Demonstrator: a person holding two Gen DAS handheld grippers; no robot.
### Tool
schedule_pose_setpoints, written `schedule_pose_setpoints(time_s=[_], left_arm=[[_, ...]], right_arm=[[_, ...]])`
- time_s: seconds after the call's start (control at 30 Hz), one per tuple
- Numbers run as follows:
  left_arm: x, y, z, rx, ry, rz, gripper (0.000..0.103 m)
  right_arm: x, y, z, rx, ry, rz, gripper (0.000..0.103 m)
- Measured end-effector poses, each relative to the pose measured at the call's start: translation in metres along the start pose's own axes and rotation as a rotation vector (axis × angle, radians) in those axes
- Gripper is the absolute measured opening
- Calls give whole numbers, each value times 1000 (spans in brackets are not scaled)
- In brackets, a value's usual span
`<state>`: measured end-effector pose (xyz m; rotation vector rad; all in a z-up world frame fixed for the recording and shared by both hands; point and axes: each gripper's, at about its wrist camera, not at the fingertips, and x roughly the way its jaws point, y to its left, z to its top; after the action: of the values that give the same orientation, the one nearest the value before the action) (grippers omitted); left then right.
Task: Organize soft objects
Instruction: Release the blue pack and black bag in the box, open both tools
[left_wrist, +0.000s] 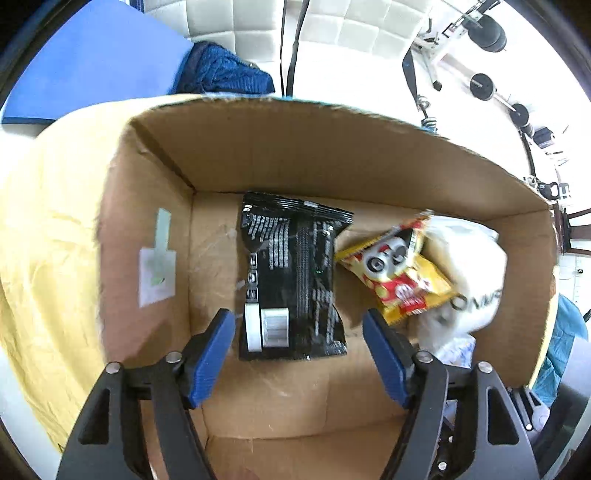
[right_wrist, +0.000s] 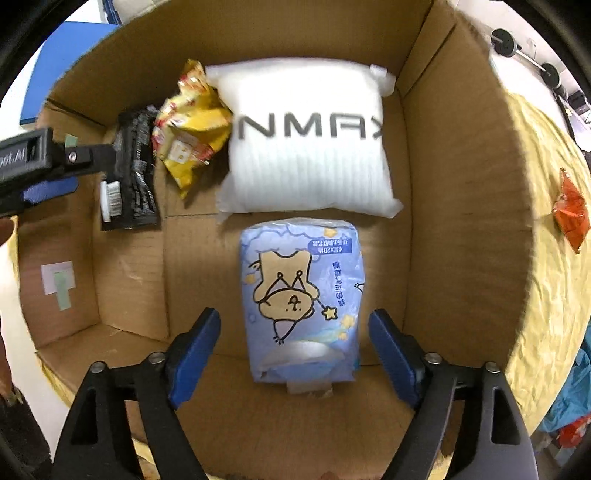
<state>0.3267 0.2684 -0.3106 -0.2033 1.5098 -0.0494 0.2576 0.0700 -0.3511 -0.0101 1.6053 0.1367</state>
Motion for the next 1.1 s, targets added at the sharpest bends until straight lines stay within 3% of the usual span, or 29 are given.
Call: schedule_pose_setpoints(time_s=[0.1, 0.17, 0.27, 0.5, 0.77, 1.1], left_arm=[[-19, -1, -21, -2, -38, -7, 78], [-31, 1, -34, -3, -65, 0, 90], [-53, 1, -55, 3, -114, 18, 99], [-84, 2, -77, -19, -185, 0, 99], [-123, -14, -117, -11, -302, 48, 99], [-151, -40, -147, 14, -355, 59, 99]], right_arm=[[-15, 4, -5, -10, -33, -9, 95], [-27, 7, -9, -11, -61, -12, 96], [-44, 7, -11, -9, -102, -14, 103], [-95, -1, -24, -34, -196, -29, 103], [-134, 6, -43, -57, -297, -6, 103], [-169, -2, -70, -78, -356, 25, 103]])
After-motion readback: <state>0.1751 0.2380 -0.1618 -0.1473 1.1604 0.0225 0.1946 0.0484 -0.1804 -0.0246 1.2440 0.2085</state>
